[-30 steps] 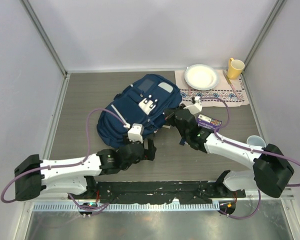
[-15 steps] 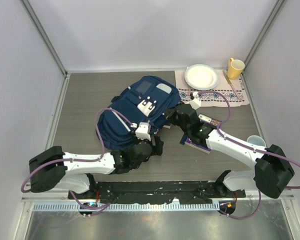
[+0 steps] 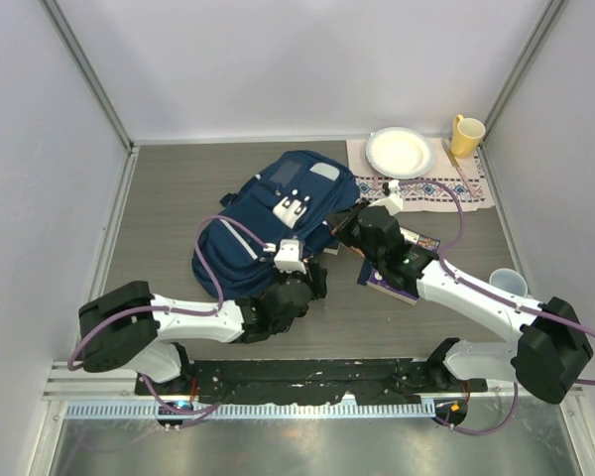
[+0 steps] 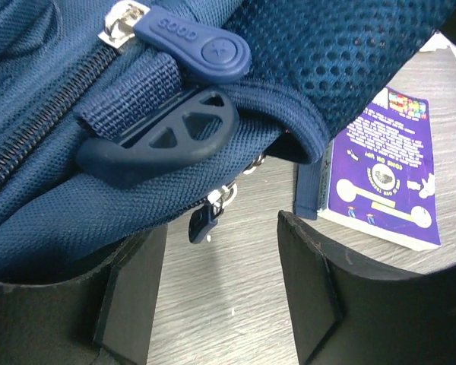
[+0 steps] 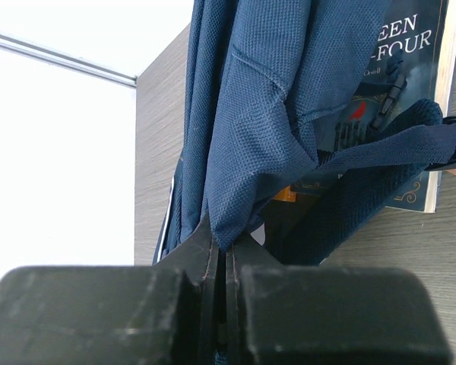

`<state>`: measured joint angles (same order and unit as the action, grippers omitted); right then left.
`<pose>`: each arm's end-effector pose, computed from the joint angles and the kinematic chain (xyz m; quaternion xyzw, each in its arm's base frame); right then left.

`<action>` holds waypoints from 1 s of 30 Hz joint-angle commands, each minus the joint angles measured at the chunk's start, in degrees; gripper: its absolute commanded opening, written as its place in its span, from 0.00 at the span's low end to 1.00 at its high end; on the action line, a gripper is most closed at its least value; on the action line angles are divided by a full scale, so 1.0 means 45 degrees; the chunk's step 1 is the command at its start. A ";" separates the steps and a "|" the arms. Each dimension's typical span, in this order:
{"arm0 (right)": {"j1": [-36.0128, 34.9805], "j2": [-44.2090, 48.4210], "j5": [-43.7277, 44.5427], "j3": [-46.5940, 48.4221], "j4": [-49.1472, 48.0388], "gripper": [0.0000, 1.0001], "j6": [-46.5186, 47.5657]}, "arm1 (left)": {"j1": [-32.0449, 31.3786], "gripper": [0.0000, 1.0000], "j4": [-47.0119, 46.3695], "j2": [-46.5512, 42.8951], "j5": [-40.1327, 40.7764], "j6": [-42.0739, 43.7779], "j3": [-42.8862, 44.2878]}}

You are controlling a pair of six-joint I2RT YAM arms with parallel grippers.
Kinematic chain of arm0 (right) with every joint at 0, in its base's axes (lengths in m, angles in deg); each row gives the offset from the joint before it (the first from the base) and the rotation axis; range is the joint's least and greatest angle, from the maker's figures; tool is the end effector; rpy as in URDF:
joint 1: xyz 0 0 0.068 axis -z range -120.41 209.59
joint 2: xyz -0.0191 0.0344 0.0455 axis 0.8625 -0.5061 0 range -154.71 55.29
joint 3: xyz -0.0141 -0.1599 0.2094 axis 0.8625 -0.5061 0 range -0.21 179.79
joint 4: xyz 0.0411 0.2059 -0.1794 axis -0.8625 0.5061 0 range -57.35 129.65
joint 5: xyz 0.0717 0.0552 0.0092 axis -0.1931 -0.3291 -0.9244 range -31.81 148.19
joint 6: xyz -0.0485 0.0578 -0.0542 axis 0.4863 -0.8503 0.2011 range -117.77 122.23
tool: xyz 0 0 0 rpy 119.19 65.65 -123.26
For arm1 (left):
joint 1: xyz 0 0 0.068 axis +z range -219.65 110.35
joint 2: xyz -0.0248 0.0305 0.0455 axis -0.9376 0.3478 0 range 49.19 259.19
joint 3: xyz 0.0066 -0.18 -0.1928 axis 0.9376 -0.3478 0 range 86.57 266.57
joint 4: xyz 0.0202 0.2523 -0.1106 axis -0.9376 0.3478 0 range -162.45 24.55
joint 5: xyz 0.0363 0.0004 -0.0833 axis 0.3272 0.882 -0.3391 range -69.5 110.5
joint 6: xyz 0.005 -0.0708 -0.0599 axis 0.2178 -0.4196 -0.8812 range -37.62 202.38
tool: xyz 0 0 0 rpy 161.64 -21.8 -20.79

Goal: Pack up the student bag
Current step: Unzip the student bag at the center of the board.

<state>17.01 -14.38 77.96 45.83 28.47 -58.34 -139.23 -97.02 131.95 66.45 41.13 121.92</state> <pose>0.2683 0.2082 0.2520 0.2236 0.7789 0.3586 0.4634 0.1714 -0.2885 0.1636 -0.0217 0.7965 -0.2347 0.5568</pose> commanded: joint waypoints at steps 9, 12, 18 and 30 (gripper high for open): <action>0.0303 0.0970 -0.0545 -0.0212 -0.0710 0.01 -0.0308 | -0.0201 0.40 -0.1862 -0.1145 0.2288 0.0750 0.0034; 0.0401 0.0873 -0.0643 -0.0251 -0.0749 0.01 -0.0308 | -0.0201 0.16 -0.1843 -0.1107 0.2230 0.0828 0.0093; 0.0811 0.0736 -0.1014 -0.0465 -0.0964 0.01 -0.0445 | -0.0201 0.00 -0.1434 -0.1204 0.2171 0.0672 0.0035; 0.1806 0.0365 -0.1873 -0.0330 -0.1257 0.01 0.0082 | -0.0201 0.00 0.1489 -0.1808 0.1976 0.0204 -0.0415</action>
<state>22.38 -13.33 72.03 42.31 27.98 -59.19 -140.26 -97.88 126.90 71.85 43.34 120.96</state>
